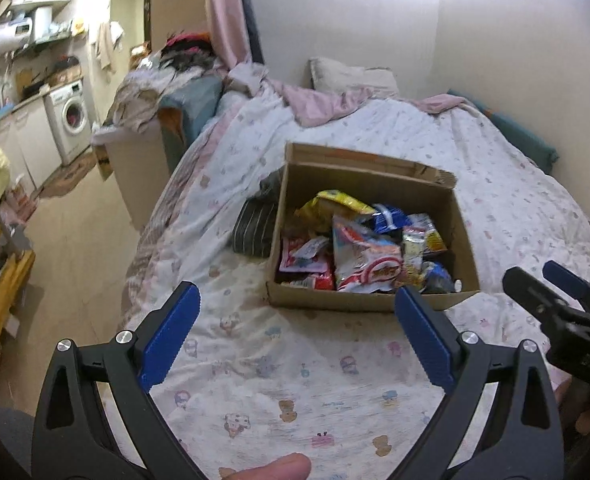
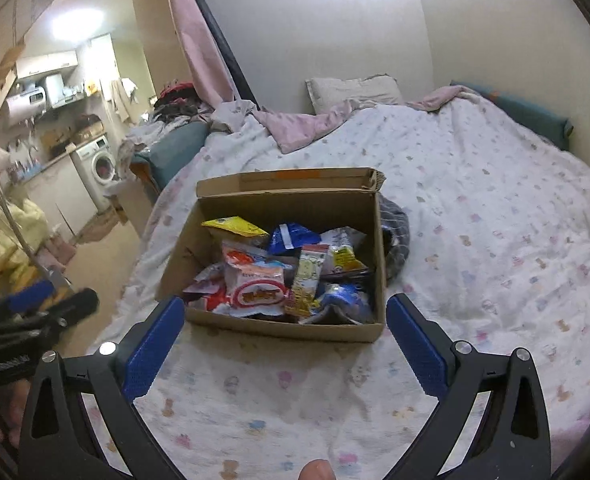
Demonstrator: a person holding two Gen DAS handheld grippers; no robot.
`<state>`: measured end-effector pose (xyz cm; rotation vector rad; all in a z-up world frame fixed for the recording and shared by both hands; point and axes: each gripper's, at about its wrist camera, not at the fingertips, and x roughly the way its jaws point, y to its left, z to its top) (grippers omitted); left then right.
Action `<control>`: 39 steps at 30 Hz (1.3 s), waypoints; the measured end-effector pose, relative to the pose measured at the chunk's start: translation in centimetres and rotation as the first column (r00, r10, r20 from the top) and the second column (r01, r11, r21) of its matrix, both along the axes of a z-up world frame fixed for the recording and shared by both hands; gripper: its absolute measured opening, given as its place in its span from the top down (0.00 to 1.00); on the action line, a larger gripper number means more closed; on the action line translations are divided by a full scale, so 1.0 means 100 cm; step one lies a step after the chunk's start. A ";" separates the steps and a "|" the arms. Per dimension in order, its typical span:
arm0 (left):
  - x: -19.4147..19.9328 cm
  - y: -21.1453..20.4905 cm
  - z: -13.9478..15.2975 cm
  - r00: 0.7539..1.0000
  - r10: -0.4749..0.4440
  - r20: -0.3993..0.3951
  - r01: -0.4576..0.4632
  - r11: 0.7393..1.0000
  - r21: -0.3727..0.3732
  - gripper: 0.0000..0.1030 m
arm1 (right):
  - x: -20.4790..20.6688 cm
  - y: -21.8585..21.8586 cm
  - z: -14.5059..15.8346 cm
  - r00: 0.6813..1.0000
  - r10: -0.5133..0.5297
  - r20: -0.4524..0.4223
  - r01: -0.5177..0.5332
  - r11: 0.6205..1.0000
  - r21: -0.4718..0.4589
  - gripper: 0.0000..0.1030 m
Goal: Organize snacks
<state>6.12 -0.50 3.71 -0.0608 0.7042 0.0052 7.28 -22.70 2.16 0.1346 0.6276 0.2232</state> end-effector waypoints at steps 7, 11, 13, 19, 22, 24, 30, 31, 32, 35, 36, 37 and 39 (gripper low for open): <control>0.003 0.004 -0.011 1.000 0.000 -0.027 0.000 1.000 -0.024 0.00 | 0.003 0.010 -0.008 1.000 0.001 -0.021 -0.002 0.998 -0.060 0.00; 0.001 0.000 -0.012 0.999 -0.022 -0.030 0.022 1.000 -0.014 0.00 | 0.002 0.009 -0.008 1.000 -0.012 -0.010 0.011 0.997 -0.074 0.00; 0.000 -0.001 -0.012 0.999 -0.022 -0.028 0.022 1.000 -0.005 0.00 | 0.003 0.008 -0.009 1.000 -0.014 -0.014 0.013 0.998 -0.069 0.00; 0.000 -0.002 -0.012 0.999 -0.018 -0.028 0.018 1.000 -0.006 0.00 | 0.003 0.006 -0.008 1.000 -0.023 -0.015 0.022 0.998 -0.066 0.00; 0.000 0.000 -0.011 1.000 -0.010 -0.028 0.010 1.000 0.001 0.00 | 0.003 0.005 -0.008 1.000 -0.024 -0.017 0.023 0.997 -0.069 0.00; 0.000 0.001 -0.010 1.000 -0.010 -0.028 0.010 1.000 0.000 0.00 | 0.003 0.006 -0.009 1.000 -0.023 -0.019 0.022 0.997 -0.070 0.00; 0.000 0.001 -0.010 1.000 -0.010 -0.027 0.010 1.000 0.001 0.00 | 0.004 0.006 -0.010 1.000 -0.024 -0.019 0.023 0.997 -0.070 0.00; 0.000 0.001 -0.010 1.000 -0.011 -0.027 0.011 1.000 0.000 0.00 | 0.003 0.006 -0.010 1.000 -0.025 -0.019 0.024 0.997 -0.069 0.00; 0.000 0.001 -0.010 1.000 -0.010 -0.027 0.010 1.000 0.001 0.00 | 0.003 0.006 -0.010 1.000 -0.023 -0.019 0.022 0.997 -0.068 0.00; 0.000 0.002 -0.010 1.000 -0.008 -0.027 0.008 1.000 0.001 0.00 | 0.003 0.007 -0.010 1.000 -0.023 -0.018 0.022 0.997 -0.070 0.00; 0.000 0.002 -0.010 1.000 -0.008 -0.028 0.008 1.000 0.002 0.00 | 0.004 0.007 -0.010 1.000 -0.022 -0.019 0.021 0.997 -0.070 0.00; 0.000 0.002 -0.010 1.000 -0.005 -0.030 0.005 1.000 0.004 0.00 | 0.003 0.007 -0.010 1.000 -0.022 -0.019 0.021 0.997 -0.070 0.00; -0.001 0.004 -0.010 1.000 -0.003 -0.030 0.003 1.000 0.002 0.00 | 0.003 0.007 -0.010 1.000 -0.023 -0.018 0.021 0.997 -0.070 0.00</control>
